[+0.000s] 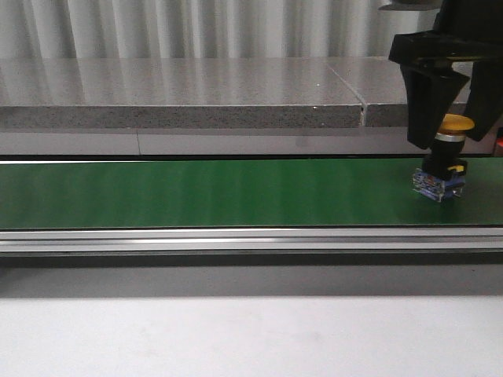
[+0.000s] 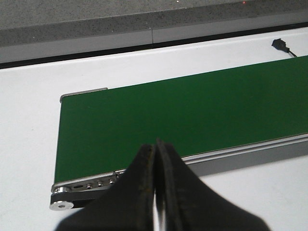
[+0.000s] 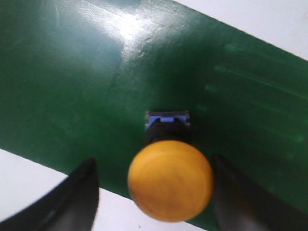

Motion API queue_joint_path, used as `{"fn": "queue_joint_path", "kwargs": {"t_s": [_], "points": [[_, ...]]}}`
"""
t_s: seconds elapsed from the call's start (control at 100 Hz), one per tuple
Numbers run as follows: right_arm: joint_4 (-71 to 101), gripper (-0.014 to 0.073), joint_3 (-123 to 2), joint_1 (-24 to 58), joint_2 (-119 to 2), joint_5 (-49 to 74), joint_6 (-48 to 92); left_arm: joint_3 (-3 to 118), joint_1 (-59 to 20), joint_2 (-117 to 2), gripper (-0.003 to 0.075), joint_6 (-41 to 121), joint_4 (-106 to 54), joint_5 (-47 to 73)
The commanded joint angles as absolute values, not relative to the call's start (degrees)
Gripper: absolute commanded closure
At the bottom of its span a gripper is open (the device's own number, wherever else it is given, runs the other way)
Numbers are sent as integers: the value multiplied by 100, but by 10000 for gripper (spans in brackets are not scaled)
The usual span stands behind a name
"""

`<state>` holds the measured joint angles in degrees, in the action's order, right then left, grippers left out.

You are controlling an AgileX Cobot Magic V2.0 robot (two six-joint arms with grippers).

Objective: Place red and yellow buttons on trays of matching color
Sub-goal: 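Lower the right gripper onto the arriving yellow button and close, then carry the yellow button into the yellow tray and open the right gripper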

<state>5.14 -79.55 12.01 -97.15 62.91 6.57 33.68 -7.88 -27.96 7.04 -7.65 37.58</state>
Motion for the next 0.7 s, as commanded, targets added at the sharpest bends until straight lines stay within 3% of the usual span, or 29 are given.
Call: {"fn": "queue_joint_path", "kwargs": {"t_s": [0.0, 0.09, 0.18, 0.43, 0.69], "points": [[521, 316, -8162, 1183, -9520, 6157, 732, 3513, -829, -2824, 740, 712, -795, 3343], [509, 465, -8162, 1176, -9520, 6104, 732, 3513, -829, -2824, 740, 712, -795, 3343], [509, 528, -8162, 1176, -9513, 6057, 727, 3513, -829, -2824, 740, 712, -795, 3343], [439, 535, -8162, 1056, -9182, 6035, 204, 3513, -829, -2824, 740, 712, -795, 3343], [447, 535, -8006, 170, -8708, 6105, -138, 3513, -829, -2824, 740, 712, -795, 3343]]}}
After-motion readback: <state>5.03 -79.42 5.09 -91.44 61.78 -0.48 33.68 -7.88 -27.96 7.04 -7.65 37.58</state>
